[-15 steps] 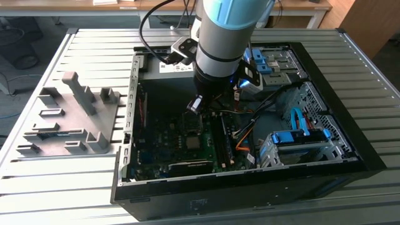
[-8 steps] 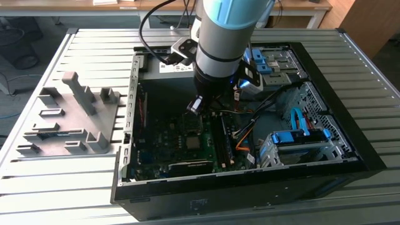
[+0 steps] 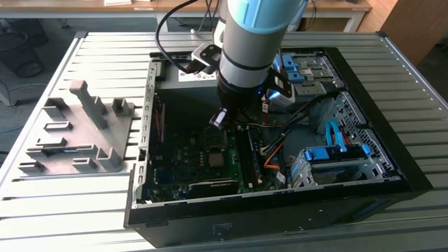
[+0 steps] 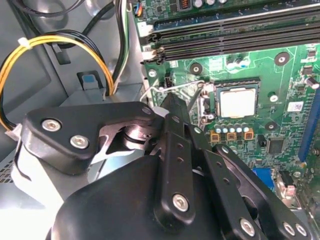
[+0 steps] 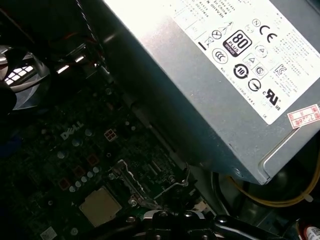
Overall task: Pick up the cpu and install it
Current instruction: 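Close the cpu cover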
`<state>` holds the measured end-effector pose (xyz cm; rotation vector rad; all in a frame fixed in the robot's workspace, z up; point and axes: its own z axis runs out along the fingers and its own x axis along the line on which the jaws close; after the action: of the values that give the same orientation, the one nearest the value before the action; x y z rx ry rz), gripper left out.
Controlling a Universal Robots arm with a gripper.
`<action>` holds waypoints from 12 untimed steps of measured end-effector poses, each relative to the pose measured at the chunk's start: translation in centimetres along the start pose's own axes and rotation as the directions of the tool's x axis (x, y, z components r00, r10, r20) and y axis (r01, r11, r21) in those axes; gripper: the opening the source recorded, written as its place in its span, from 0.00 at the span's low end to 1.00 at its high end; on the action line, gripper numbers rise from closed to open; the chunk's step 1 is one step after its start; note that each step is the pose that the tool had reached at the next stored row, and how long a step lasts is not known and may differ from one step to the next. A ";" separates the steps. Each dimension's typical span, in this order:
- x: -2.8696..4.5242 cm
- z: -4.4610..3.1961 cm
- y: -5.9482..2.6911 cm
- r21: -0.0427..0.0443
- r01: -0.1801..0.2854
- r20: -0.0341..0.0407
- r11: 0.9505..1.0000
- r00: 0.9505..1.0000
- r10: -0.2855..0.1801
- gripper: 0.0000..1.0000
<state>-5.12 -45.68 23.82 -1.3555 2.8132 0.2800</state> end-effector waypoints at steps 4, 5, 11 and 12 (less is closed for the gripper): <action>0.10 -0.02 -0.08 0.001 0.000 -0.001 1.000 1.000 0.000 0.10; 0.12 -0.02 -0.09 0.001 0.000 -0.001 1.000 1.000 0.000 0.10; 0.34 -0.07 -0.27 0.001 0.000 -0.002 1.000 1.000 0.000 0.10; 0.39 -0.08 -0.31 0.001 0.001 -0.002 1.000 1.000 -0.001 0.10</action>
<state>-5.12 -46.19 23.82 -1.3570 2.8139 0.2769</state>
